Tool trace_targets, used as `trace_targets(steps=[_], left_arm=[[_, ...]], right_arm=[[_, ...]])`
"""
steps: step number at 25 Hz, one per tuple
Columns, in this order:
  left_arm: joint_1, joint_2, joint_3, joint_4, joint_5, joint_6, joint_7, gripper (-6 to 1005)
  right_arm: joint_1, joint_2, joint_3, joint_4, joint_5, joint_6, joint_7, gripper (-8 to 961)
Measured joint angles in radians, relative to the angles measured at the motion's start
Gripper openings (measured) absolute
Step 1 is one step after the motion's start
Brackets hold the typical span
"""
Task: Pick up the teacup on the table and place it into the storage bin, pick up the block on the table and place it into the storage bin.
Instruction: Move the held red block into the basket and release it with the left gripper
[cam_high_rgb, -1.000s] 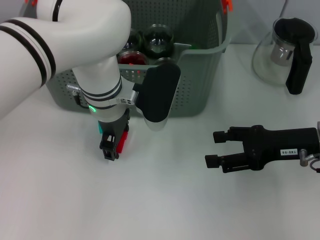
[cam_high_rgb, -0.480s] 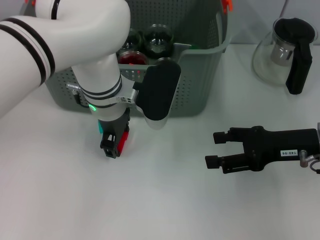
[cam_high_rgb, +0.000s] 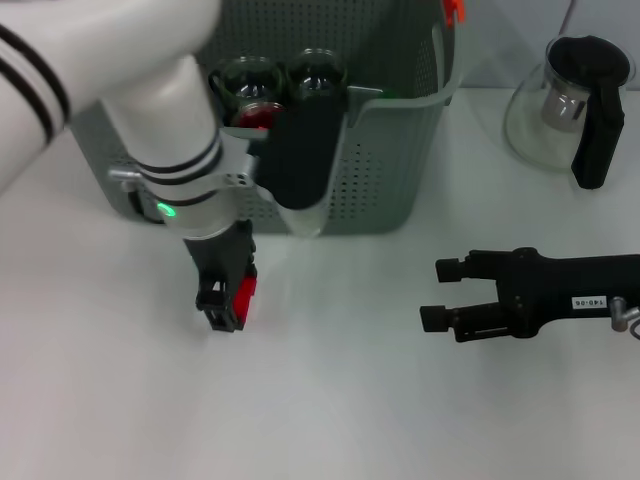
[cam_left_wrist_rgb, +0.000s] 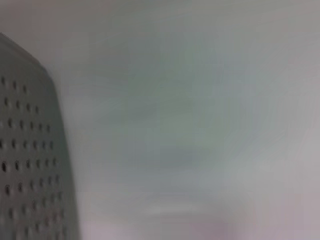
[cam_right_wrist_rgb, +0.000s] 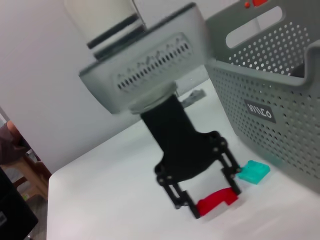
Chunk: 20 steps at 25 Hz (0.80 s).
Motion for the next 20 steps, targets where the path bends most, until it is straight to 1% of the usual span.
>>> trace_targets(steps=[1, 2, 3, 4, 6, 7, 8, 9, 12, 13, 14, 15, 16, 17, 18, 19, 20], left_arm=[[0.014, -0.001, -0.023, 0.029, -0.004, 0.030, 0.003, 639], [0.037, -0.004, -0.069, 0.077, -0.016, 0.085, 0.010, 639], [0.046, -0.004, -0.092, 0.096, -0.026, 0.116, 0.014, 639], [0.046, -0.004, -0.092, 0.096, -0.026, 0.116, 0.014, 639], [0.060, -0.004, -0.151, 0.131, -0.049, 0.187, 0.023, 639], [0.072, -0.003, -0.218, 0.163, -0.073, 0.255, 0.030, 639], [0.078, -0.002, -0.253, 0.180, -0.089, 0.289, 0.034, 639], [0.078, -0.002, -0.253, 0.180, -0.089, 0.289, 0.034, 640], [0.093, 0.003, -0.363, 0.230, -0.148, 0.373, 0.042, 640], [0.097, 0.008, -0.413, 0.252, -0.181, 0.405, 0.044, 640], [0.098, 0.012, -0.444, 0.264, -0.203, 0.419, 0.044, 640], [0.099, 0.029, -0.552, 0.301, -0.291, 0.466, 0.042, 640], [0.099, 0.029, -0.552, 0.301, -0.291, 0.466, 0.042, 640], [0.099, 0.038, -0.605, 0.317, -0.336, 0.477, 0.039, 640], [0.098, 0.052, -0.691, 0.334, -0.412, 0.478, 0.027, 640], [0.098, 0.052, -0.691, 0.334, -0.412, 0.478, 0.027, 640], [0.098, 0.061, -0.729, 0.336, -0.449, 0.463, 0.019, 640]], right_arm=[[0.000, 0.000, 0.001, 0.000, 0.000, 0.000, -0.001, 946], [0.000, -0.001, 0.002, 0.000, 0.000, 0.000, -0.002, 946], [0.000, -0.001, 0.003, 0.000, 0.000, 0.000, -0.003, 946], [0.000, -0.001, 0.003, 0.000, 0.000, 0.000, -0.004, 946], [0.000, -0.001, 0.004, 0.000, 0.000, -0.001, -0.005, 946], [0.000, -0.002, 0.004, 0.000, 0.000, -0.003, -0.005, 946], [0.000, -0.002, 0.004, 0.000, 0.000, -0.005, -0.006, 946], [0.000, -0.003, 0.004, 0.000, 0.000, -0.008, -0.006, 946], [0.000, -0.005, 0.004, -0.001, 0.000, -0.010, -0.006, 946], [0.000, -0.006, 0.004, -0.001, 0.000, -0.010, -0.006, 946], [0.000, -0.007, 0.004, -0.001, 0.000, -0.011, -0.006, 946], [0.000, -0.007, 0.004, -0.002, 0.000, -0.011, -0.006, 946], [0.000, -0.008, 0.004, -0.002, 0.000, -0.011, -0.006, 946], [0.001, -0.008, 0.004, -0.002, 0.000, -0.011, -0.006, 946], [0.002, -0.008, 0.004, -0.002, 0.000, -0.012, -0.006, 946], [0.004, -0.008, 0.004, -0.002, 0.000, -0.012, -0.006, 946], [0.005, -0.008, 0.004, -0.002, 0.000, -0.012, -0.006, 946]])
